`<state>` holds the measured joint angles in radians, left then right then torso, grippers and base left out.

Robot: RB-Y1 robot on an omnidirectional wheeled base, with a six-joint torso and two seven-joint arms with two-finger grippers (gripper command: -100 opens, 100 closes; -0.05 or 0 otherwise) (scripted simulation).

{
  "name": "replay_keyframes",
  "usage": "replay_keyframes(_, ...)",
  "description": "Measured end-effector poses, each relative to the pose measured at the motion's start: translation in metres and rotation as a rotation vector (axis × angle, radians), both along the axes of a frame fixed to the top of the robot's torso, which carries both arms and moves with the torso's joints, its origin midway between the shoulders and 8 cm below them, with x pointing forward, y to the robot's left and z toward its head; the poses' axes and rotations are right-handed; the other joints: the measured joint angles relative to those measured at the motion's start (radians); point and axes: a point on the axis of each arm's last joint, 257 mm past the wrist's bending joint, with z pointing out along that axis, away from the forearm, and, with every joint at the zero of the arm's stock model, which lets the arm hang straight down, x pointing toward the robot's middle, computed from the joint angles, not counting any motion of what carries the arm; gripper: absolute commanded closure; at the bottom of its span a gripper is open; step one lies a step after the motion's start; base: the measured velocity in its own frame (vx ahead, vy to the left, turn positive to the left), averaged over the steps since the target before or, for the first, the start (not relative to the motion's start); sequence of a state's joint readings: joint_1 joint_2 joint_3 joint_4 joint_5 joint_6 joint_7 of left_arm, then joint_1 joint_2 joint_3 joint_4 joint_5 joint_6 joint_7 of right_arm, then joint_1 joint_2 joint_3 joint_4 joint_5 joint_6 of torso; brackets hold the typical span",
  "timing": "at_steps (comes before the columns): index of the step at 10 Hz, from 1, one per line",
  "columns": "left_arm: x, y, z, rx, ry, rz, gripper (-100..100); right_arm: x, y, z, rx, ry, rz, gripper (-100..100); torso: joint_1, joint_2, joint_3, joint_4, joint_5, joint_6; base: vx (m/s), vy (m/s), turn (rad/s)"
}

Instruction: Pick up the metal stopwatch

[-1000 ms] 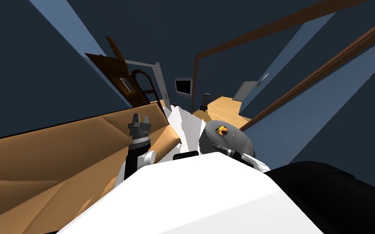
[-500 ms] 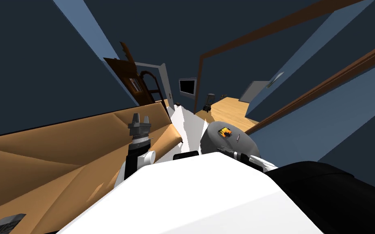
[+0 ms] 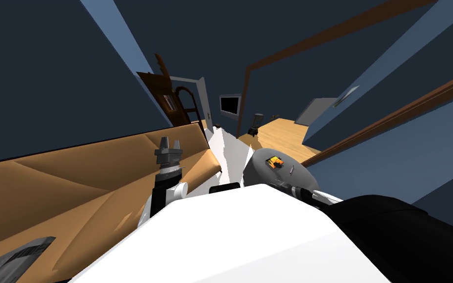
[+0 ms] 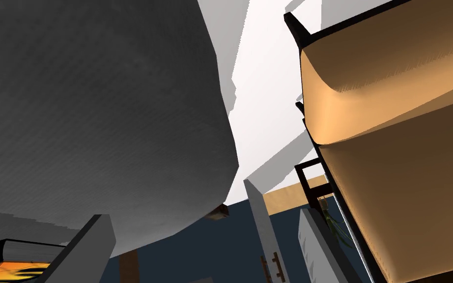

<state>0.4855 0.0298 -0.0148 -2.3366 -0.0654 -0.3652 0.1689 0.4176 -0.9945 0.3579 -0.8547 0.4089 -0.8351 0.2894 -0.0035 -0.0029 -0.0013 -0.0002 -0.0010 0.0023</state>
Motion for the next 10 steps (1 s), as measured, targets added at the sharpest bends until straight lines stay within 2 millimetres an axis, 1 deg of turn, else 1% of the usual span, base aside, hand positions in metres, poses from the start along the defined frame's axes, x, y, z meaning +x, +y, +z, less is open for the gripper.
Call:
replay_keyframes(2, 0.0, 0.0, 0.0, 0.0, 0.0, 0.0, 0, -0.002, -0.004, 0.002, -0.007, 0.005, 0.001, -100, -0.002, -0.001, -0.001, 0.0, -0.001, 0.0, 0.008, -0.018, 0.015)
replay_keyframes(6, 0.0, 0.0, 0.0, 0.0, 0.0, 0.0, 0, -0.002, -0.004, 0.002, -0.007, 0.005, 0.001, -100, -0.001, -0.001, 0.0, 0.0, 0.0, 0.0, 0.001, -0.002, 0.006)
replay_keyframes(8, 0.0, 0.0, 0.0, 0.0, 0.0, 0.0, 0, -0.002, -0.004, 0.002, -0.007, 0.006, 0.001, -100, 0.0, 0.0, 0.0, 0.0, 0.0, 0.0, 0.015, 0.013, 0.111)
replay_keyframes(10, 0.0, 0.0, 0.0, 0.0, 0.0, 0.0, 0, 0.013, -0.015, 0.014, -0.031, -0.028, 0.014, -100, 0.002, -0.005, -0.003, -0.001, 0.001, -0.001, 0.067, 0.041, 0.214)
